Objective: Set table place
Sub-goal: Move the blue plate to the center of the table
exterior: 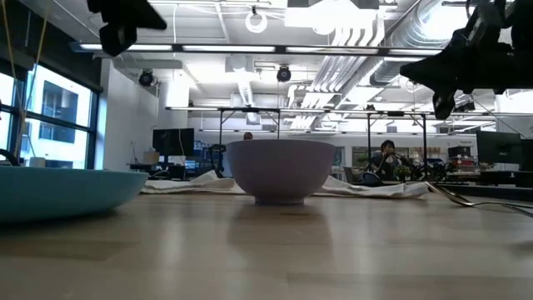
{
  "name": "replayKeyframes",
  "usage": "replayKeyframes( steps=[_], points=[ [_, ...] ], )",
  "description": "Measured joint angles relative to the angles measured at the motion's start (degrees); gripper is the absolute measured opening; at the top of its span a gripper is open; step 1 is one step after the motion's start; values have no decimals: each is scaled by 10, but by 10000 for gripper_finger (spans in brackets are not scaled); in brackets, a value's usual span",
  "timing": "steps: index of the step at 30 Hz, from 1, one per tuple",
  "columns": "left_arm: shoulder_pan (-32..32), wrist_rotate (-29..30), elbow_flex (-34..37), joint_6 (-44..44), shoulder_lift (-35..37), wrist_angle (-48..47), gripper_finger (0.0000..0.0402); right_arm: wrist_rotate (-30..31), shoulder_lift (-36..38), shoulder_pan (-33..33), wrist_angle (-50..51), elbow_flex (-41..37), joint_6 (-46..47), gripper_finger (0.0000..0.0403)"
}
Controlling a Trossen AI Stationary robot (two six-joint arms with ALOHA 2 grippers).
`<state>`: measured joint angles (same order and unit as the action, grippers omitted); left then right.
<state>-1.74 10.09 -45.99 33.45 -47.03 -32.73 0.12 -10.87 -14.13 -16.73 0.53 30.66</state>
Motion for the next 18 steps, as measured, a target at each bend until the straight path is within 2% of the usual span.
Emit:
replayKeyframes(
  steps=[3, 8, 12, 18],
  points=[
    [0, 0, -31, 16, -54, -92, 0, 51, 1, 0, -17, 3, 82, 0],
    [29, 0, -36, 37, -142, -194, 0, 71, -12, 0, -15, 57, 79, 0],
    [84, -9, -21, 68, -207, -211, 0, 75, -61, 0, 15, 153, 25, 0],
    [163, -34, -12, 110, -278, -204, 0, 89, -196, 0, 188, 353, -41, 0]
  ],
)
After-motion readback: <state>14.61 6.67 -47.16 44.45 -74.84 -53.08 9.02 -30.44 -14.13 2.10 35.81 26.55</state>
